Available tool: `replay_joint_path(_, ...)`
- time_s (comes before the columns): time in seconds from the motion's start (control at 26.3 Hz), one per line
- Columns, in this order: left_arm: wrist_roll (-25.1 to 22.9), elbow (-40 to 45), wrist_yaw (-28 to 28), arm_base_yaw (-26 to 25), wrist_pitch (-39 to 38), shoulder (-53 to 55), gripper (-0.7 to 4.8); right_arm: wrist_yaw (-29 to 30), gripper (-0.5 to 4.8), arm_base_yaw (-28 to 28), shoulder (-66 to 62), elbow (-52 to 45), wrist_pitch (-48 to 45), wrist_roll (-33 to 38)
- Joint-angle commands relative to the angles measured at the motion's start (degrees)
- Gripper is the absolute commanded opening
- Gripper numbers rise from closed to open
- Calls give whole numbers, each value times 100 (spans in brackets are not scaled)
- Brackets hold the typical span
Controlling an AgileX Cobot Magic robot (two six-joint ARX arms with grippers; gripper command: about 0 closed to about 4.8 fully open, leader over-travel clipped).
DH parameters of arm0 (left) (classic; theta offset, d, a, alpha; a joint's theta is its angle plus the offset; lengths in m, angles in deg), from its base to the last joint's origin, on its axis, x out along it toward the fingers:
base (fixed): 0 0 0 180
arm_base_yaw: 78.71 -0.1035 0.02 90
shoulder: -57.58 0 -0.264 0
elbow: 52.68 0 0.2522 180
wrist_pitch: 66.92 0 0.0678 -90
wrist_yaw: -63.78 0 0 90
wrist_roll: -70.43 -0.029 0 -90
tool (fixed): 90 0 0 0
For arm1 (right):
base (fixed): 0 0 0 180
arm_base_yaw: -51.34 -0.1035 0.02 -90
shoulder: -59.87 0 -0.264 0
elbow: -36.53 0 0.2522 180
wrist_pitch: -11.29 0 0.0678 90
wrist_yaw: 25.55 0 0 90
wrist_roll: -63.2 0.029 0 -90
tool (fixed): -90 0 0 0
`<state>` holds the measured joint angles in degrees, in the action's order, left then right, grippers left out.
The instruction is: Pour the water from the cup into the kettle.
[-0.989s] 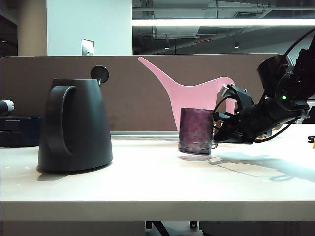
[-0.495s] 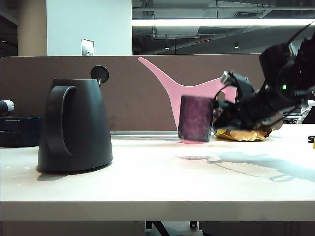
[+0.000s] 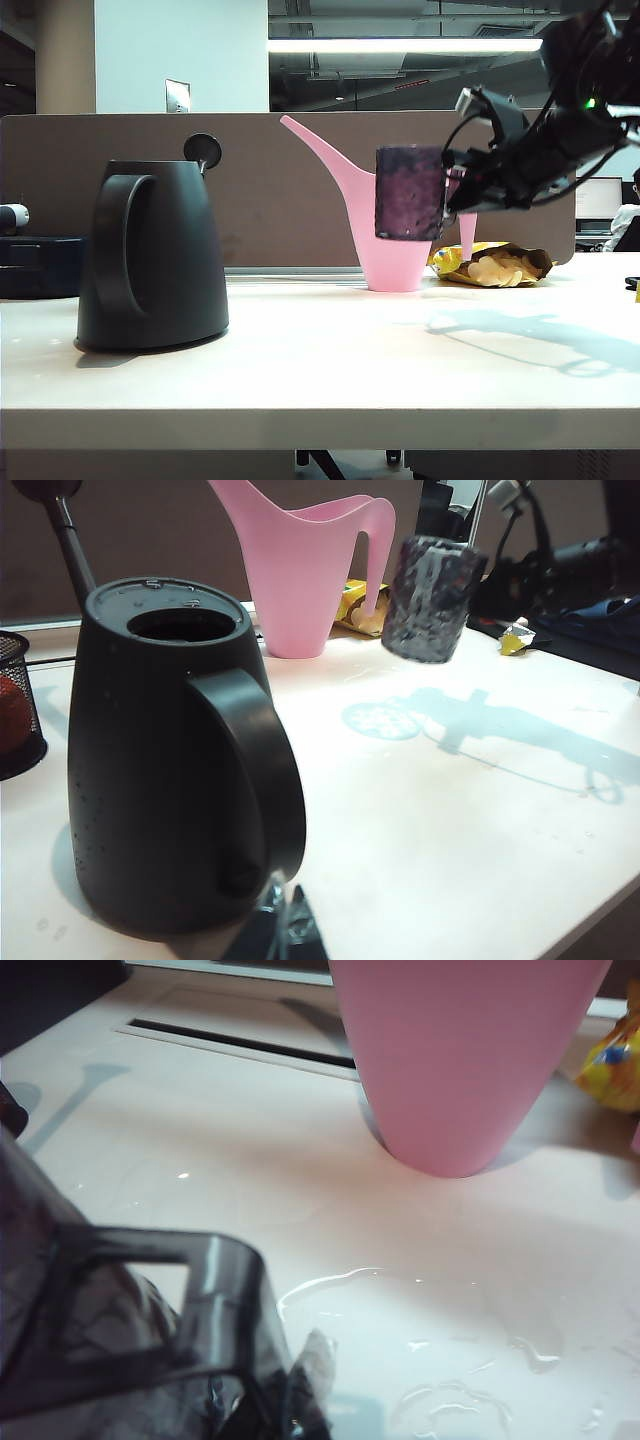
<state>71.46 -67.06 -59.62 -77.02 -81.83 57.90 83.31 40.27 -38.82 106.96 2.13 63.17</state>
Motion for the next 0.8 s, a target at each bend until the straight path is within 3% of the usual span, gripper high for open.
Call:
replay_joint_path(0.04,-17,-13,-2,0,33,4,-5,-251,-8,-35,304,118,348,-175)
replay_joint_path(0.27,-17,-13,-2,0,33,4,-5,-592,-8,-221,739,540,1062,-407)
replay_joint_path(0.46,-17,-13,-2,0,35,4,-5,-1106,-8,-625,874,1228,2044,-1143)
replay_joint_path(0.8,-17,-13,15,0,35,4,-5,-1707,-8,-1290,870,1945,2450,-1338)
